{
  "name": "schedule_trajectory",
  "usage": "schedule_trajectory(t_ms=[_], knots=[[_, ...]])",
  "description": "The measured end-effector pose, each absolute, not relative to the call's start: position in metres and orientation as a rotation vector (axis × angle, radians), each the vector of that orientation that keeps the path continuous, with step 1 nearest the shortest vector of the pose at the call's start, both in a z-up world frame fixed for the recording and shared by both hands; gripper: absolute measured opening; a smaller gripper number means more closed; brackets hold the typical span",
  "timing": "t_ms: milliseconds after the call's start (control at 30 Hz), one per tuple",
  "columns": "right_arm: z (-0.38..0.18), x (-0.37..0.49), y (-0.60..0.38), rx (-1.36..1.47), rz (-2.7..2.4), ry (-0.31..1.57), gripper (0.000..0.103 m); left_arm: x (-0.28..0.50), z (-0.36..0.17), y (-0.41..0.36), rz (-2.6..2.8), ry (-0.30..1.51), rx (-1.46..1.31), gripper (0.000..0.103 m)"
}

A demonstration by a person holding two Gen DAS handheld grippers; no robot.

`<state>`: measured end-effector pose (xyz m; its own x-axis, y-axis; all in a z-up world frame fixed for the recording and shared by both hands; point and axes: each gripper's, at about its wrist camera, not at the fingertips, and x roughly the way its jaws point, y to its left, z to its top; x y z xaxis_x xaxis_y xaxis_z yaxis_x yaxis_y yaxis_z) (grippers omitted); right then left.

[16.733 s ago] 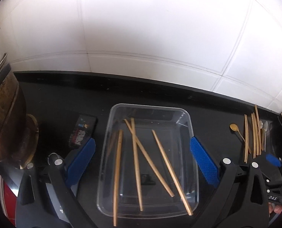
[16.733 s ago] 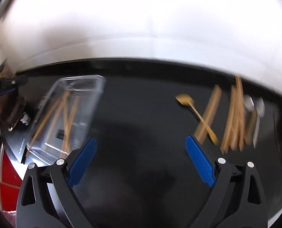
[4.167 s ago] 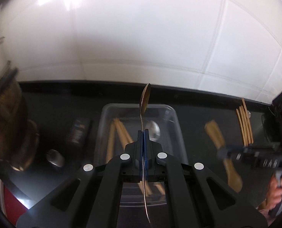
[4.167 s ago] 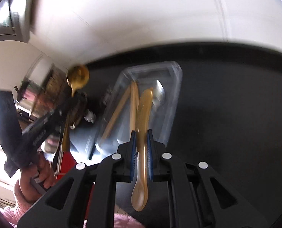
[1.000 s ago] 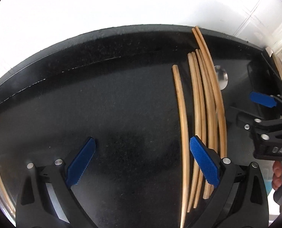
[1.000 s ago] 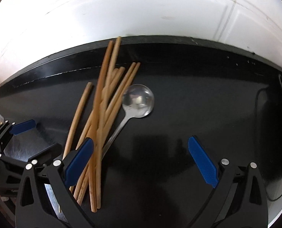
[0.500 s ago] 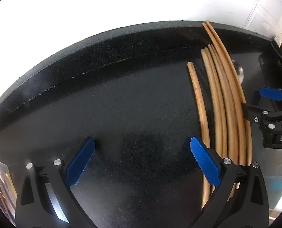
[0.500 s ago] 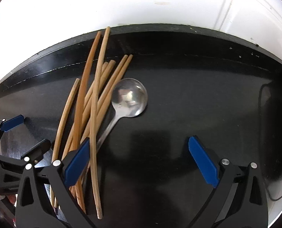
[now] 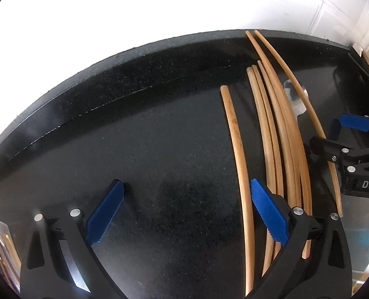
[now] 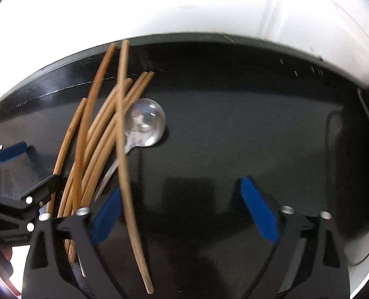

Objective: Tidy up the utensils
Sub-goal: 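Close left tool on a chopstick while right tool grasps another chopstick, then carry the held chopsticks in both tools over the container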

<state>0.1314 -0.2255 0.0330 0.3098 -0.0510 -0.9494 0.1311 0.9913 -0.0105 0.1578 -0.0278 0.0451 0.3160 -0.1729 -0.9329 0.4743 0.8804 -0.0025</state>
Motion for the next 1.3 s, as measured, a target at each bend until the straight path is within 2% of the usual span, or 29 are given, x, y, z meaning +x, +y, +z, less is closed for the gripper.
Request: schedule_trajectory(t_ms=[33,67,500,533,567,600,633,767,1033,1300], knots=[[0.036,0.132,-0.222,0.059,-0.099,1.239,0.071,0.160,0.046,-0.029,-0.433,1.173,0.294,0.098],[0.037,0.131,-0.221,0.057,-0.094,1.238,0.069,0.160,0.046,-0.029,-0.434,1.171,0.294,0.098],[0.032,0.136,-0.216,0.051,-0.103,1.207,0.072,0.155,0.043,-0.027,-0.441,1.139,0.295,0.098],[0.032,0.135,-0.217,0.055,-0.099,1.207,0.070,0.154,0.041,-0.026,-0.444,1.136,0.293,0.098],[0.035,0.133,-0.215,0.052,-0.087,1.200,0.045,0.151,0.042,-0.025,-0.463,1.125,0.290,0.092],[0.038,0.132,-0.211,0.040,-0.067,1.195,0.009,0.146,0.047,-0.026,-0.496,1.088,0.309,0.044],[0.041,0.133,-0.212,0.030,-0.060,1.207,0.006,0.143,0.053,-0.030,-0.522,1.060,0.337,0.007],[0.047,0.123,-0.217,0.152,-0.019,1.222,0.005,0.144,0.059,-0.021,-0.583,1.161,0.193,0.005],[0.114,0.065,-0.194,0.273,0.098,1.125,0.005,0.105,0.126,0.031,-0.538,1.045,0.150,0.005],[0.106,0.019,-0.084,0.271,0.338,1.241,0.005,0.060,0.160,0.110,-0.438,1.008,0.018,0.005]])
